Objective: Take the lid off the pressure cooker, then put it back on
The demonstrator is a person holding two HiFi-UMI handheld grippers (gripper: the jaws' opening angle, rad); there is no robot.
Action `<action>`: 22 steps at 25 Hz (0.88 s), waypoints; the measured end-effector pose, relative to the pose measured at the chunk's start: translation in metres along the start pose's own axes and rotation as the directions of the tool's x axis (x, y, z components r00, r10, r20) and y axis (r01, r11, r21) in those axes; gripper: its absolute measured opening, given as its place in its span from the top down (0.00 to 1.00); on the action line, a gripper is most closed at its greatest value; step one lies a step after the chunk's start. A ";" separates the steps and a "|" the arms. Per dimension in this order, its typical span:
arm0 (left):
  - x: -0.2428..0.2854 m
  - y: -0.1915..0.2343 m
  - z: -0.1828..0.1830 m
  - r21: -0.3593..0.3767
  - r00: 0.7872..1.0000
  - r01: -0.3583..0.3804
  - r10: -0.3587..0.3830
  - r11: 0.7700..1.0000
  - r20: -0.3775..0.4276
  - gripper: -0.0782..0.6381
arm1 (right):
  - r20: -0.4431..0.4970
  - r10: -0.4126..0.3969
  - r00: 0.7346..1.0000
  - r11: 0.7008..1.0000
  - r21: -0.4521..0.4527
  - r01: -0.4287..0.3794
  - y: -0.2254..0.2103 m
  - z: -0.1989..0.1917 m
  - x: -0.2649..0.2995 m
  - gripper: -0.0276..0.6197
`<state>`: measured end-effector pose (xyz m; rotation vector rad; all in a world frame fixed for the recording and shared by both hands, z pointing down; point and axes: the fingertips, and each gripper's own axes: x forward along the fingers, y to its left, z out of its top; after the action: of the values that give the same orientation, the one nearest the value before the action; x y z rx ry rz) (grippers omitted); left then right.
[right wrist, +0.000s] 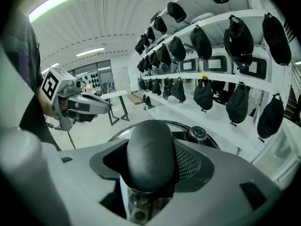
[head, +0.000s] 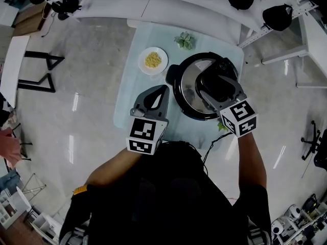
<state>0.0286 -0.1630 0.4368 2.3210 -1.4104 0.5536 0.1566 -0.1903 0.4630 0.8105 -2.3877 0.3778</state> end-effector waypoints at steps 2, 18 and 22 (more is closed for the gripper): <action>0.001 0.000 -0.002 0.000 1.000 0.000 0.000 1.000 -0.008 0.88 | 0.003 0.014 1.000 1.000 0.004 -0.014 0.000 0.000 0.002 0.50; -0.002 -0.013 -0.002 0.011 1.000 0.022 -0.022 1.000 -0.005 0.88 | 0.008 -0.053 0.999 0.997 0.048 0.053 -0.003 -0.002 0.007 0.51; -0.004 -0.012 -0.001 0.013 1.000 0.021 -0.021 1.000 0.001 0.88 | 0.011 -0.089 0.996 0.994 0.071 0.088 -0.006 -0.001 0.008 0.51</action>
<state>0.0375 -0.1545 0.4349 2.3435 -1.3856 0.5566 0.1556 -0.1977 0.4692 0.9500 -2.3540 0.4230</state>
